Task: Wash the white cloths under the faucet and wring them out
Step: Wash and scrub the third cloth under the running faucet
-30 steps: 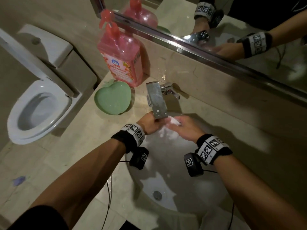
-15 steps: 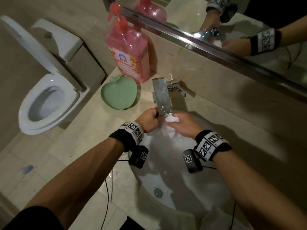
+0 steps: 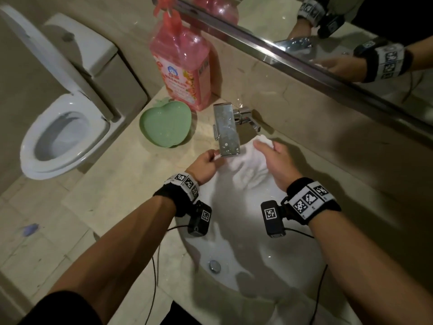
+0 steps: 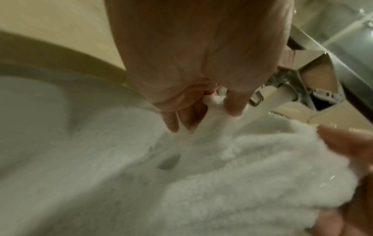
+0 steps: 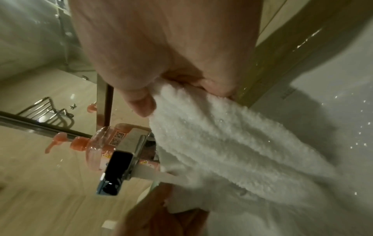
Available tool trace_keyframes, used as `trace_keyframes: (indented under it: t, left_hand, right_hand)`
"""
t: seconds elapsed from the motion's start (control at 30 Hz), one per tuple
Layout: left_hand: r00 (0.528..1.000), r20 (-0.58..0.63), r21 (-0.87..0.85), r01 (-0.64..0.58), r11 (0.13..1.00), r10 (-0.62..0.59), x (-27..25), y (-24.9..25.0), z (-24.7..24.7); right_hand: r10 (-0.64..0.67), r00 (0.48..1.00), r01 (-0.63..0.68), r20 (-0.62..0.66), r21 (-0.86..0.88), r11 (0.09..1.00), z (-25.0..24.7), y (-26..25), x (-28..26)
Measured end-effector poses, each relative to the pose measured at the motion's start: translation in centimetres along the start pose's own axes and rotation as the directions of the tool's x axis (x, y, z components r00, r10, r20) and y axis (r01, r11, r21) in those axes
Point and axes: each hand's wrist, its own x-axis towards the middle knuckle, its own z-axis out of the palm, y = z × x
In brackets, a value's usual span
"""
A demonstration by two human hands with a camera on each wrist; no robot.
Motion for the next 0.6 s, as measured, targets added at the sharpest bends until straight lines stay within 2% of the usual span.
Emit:
trace_keyframes:
  t: [0.07, 0.1, 0.2, 0.27, 0.33, 0.47, 0.6]
  left_hand:
    - [0.997, -0.08, -0.129, -0.001, 0.992, -0.01, 0.0, 0.4, 0.2]
    - [0.994, -0.106, -0.131, -0.028, 0.991, 0.014, -0.2, 0.6, 0.1]
    - [0.975, -0.15, 0.064, -0.154, 0.986, 0.162, -1.2, 1.3, -1.2]
    - [0.963, -0.144, 0.181, -0.203, 0.962, 0.23, -2.0, 1.7, -2.5]
    - [0.95, -0.161, 0.231, -0.227, 0.946, 0.267, -2.6, 1.8, -3.6]
    - [0.942, -0.226, 0.192, -0.208, 0.959, 0.25, -4.7, 1.7, -6.3]
    - [0.93, -0.287, 0.192, -0.179, 0.965, 0.23, -6.3, 1.3, -8.5]
  right_hand:
    - [-0.006, 1.0, 0.007, 0.016, -0.037, 0.999, -0.4, 0.1, -0.5]
    - [-0.016, 0.999, 0.019, 0.031, -0.082, 0.996, -0.5, 0.3, -0.6]
    - [-0.05, 0.996, 0.068, 0.069, -0.287, 0.956, -0.9, 1.1, -1.0]
    - [-0.096, 0.995, 0.105, 0.041, -0.416, 0.904, -0.9, 1.5, -1.1]
    - [-0.136, 0.991, 0.124, 0.008, -0.461, 0.879, -0.9, 1.7, -1.1]
    - [-0.18, 0.984, 0.16, 0.004, -0.474, 0.866, -0.3, 1.7, -1.2]
    - [-0.146, 0.989, 0.141, 0.033, -0.527, 0.838, 0.3, 1.1, -1.4]
